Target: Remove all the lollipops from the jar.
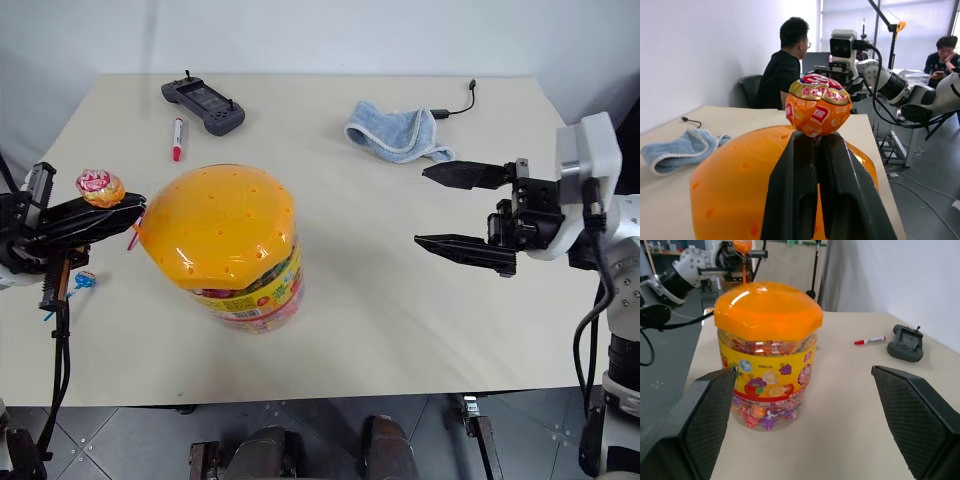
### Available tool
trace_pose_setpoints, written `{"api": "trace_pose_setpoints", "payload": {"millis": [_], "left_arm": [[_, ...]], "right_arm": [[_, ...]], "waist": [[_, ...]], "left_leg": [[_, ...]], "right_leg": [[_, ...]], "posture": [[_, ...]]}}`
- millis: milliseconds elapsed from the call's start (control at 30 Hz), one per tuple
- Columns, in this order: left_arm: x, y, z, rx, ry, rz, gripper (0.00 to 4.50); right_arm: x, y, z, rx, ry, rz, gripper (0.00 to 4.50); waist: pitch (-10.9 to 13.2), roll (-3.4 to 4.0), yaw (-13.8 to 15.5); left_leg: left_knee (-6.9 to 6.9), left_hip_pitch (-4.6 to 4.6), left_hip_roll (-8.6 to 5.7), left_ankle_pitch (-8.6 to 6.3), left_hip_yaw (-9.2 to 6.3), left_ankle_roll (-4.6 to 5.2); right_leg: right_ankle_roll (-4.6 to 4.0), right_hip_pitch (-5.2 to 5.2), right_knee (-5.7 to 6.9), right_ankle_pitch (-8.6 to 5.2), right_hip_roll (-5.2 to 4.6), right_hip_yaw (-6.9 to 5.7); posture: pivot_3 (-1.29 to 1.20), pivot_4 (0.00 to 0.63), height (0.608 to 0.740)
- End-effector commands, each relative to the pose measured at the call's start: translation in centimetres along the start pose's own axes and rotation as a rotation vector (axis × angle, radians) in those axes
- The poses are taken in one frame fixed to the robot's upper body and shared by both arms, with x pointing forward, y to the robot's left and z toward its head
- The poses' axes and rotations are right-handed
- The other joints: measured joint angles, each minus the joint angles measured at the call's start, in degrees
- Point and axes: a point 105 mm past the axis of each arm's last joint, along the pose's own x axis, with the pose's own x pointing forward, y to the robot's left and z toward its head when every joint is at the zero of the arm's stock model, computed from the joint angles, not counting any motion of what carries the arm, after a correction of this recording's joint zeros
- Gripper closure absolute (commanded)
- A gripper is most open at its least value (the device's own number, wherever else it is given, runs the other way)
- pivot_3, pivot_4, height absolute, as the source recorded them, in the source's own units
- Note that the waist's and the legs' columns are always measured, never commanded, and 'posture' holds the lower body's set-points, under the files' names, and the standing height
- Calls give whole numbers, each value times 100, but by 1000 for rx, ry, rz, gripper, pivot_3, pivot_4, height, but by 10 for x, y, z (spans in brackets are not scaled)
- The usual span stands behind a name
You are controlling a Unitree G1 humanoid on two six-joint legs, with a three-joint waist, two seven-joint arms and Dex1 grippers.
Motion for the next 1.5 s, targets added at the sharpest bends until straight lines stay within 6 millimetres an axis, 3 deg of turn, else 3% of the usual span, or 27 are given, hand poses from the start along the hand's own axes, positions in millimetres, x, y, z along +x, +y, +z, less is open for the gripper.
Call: {"api": "trace_pose_setpoints", "payload": {"millis": [33,200,300,567,700,800,867,933,1100,1300,1500], "left_arm": [[5,1,14,69,-23,-11,4440],[13,9,32,145,-33,28,4440],[13,25,37,199,6,135,4440],[-7,61,46,238,92,428,4440],[-49,98,52,240,139,830,4440],[-84,113,44,205,262,1065,4440],[-100,118,40,171,304,1168,4440],[-143,125,28,40,408,1415,4440],[-209,122,11,-179,527,1789,4440],[-238,98,-17,-380,786,1882,4440],[-270,84,-43,-454,984,1897,4440]], "right_arm": [[1,10,18,-47,-22,36,0],[9,21,28,-25,-80,97,0],[14,26,34,-19,-110,128,0],[17,32,32,23,-138,176,0],[17,32,29,33,-142,189,0],[17,28,24,38,-139,192,0],[17,27,23,38,-136,196,0],[18,23,20,38,-134,200,0],[19,17,15,39,-131,206,0],[20,14,11,43,-129,202,0],[21,11,7,42,-134,182,0]], "waist": [[0,0,-1],[0,0,4],[0,0,-7],[0,0,2],[0,0,-4],[0,-1,-5],[0,-1,-7],[0,-1,-8],[-2,-5,-3],[-12,-26,-4],[-12,-26,-20]], "left_leg": [[1,0,0,0,0,0],[4,0,-1,0,-3,0],[3,0,0,0,-5,0],[3,0,0,0,-5,1],[2,0,0,0,-5,1],[-1,1,0,0,-6,1],[-2,1,-1,0,-4,1],[-3,1,0,0,-2,1],[-9,2,-1,0,2,0],[-11,2,-3,-1,2,0],[-24,10,-2,-1,13,-2]], "right_leg": [[0,0,0,0,0,0],[0,3,0,0,-1,0],[0,3,0,0,0,0],[0,3,-1,0,1,-2],[0,3,-2,0,1,-1],[0,3,-2,0,2,-2],[0,3,-2,0,1,-3],[0,2,-2,0,2,-3],[0,0,-2,0,4,-4],[0,0,-1,0,4,-10],[0,-5,-1,0,6,-10]], "posture": [[0,150,740],[0,150,740],[0,150,740],[0,150,740],[0,150,740],[0,150,740],[0,150,740],[0,150,740],[0,150,740],[0,150,740],[0,150,740]]}}
